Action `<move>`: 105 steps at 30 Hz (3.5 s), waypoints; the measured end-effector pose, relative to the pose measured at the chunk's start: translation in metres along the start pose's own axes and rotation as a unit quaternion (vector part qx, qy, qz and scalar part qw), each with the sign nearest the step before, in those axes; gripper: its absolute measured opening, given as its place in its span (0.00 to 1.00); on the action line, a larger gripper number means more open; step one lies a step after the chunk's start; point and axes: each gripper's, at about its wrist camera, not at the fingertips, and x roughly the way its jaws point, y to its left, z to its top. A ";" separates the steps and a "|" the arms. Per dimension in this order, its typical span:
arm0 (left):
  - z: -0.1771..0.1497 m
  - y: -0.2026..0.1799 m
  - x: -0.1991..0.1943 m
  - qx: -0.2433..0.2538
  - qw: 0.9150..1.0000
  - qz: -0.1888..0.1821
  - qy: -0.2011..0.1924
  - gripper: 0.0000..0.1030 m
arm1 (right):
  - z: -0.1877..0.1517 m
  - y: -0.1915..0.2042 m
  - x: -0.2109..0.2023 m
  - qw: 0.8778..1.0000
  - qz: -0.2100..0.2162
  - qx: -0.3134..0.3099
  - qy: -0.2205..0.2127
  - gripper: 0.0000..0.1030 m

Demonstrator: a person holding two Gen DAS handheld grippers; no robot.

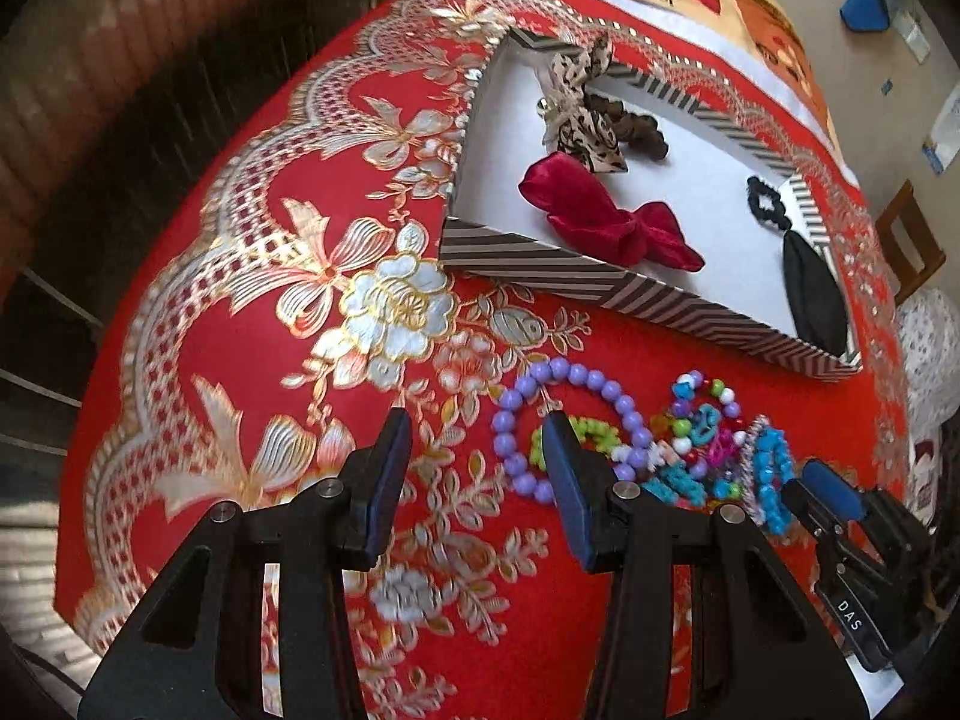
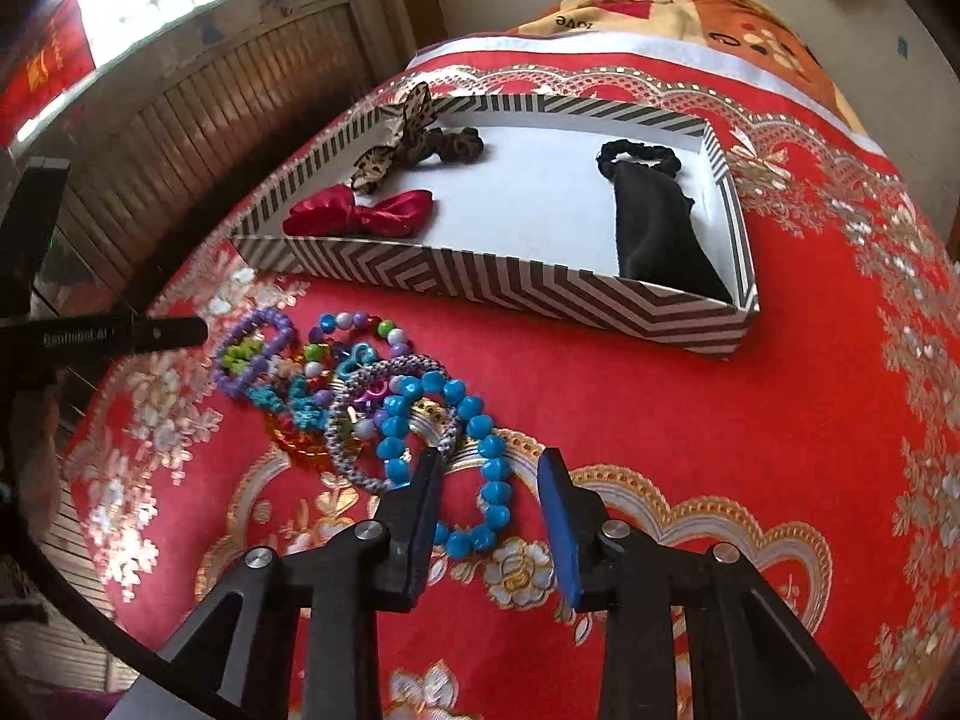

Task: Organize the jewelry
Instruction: 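Grasp the purple bead bracelet with the left gripper while the right gripper grasps the blue bead bracelet, then carry the purple and blue bracelets over the white box with both grippers, then open both grippers to drop the purple and blue bracelets into the box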

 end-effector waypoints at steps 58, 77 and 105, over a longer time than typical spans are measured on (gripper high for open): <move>0.071 -0.097 -0.064 0.117 0.988 -0.052 -0.091 0.08 | 0.065 -0.030 -0.093 0.990 0.067 0.033 -0.120 0.10; 0.142 -0.123 0.020 0.147 0.987 -0.046 -0.050 0.08 | 0.162 -0.038 0.006 0.995 0.062 0.031 -0.074 0.10; 0.162 -0.097 0.072 0.104 0.994 -0.028 -0.029 0.38 | 0.229 -0.090 0.122 0.998 0.027 0.054 -0.006 0.30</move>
